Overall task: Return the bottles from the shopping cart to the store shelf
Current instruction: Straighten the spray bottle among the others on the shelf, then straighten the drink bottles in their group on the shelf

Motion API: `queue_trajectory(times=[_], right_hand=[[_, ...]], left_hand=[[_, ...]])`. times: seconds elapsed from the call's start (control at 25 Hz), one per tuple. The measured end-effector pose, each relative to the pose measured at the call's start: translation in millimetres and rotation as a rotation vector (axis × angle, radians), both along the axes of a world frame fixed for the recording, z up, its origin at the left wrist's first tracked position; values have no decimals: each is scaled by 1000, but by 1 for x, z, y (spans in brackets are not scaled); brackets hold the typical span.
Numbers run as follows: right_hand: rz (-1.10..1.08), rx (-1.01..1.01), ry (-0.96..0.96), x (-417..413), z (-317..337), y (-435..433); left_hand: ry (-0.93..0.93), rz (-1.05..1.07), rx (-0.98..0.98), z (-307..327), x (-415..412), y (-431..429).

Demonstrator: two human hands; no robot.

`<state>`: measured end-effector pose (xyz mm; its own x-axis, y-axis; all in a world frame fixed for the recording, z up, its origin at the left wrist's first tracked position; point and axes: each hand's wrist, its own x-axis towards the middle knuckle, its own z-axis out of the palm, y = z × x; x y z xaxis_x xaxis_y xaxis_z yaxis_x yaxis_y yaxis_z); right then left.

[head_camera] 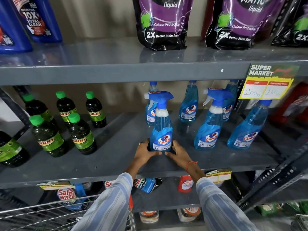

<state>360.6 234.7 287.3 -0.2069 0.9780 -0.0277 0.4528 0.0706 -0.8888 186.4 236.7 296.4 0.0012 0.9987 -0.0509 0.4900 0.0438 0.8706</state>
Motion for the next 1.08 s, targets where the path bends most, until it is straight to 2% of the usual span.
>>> queue_trajectory(times=[0.56,0.64,0.72,0.8,0.84,0.88,0.96,1.04,1.08], right_hand=[[5,-15,-56,0,4,-1],[-61,7,25,-4,6,-7],[-308,139,233,-17,13,-26],[-507,339,393,-46,24,-54],[-515,413,421,-64,29,-67],[-459,443,412,-87,34,-76],[-250,376,370,-140,31,-78],[-91,208,343,-194,20,-63],[-33,119,331,-218,16,-54]], left_hand=[[-82,-81,-21,5,-4,-2],[-75,-88,-24,10,-10,-9],[-46,18,52,11,-27,-21],[-17,244,274,8,-57,-41],[1,356,397,8,-72,-51],[32,459,488,8,-90,-62],[94,637,522,6,-129,-75],[85,748,422,-4,-170,-77],[37,733,358,-8,-189,-74]])
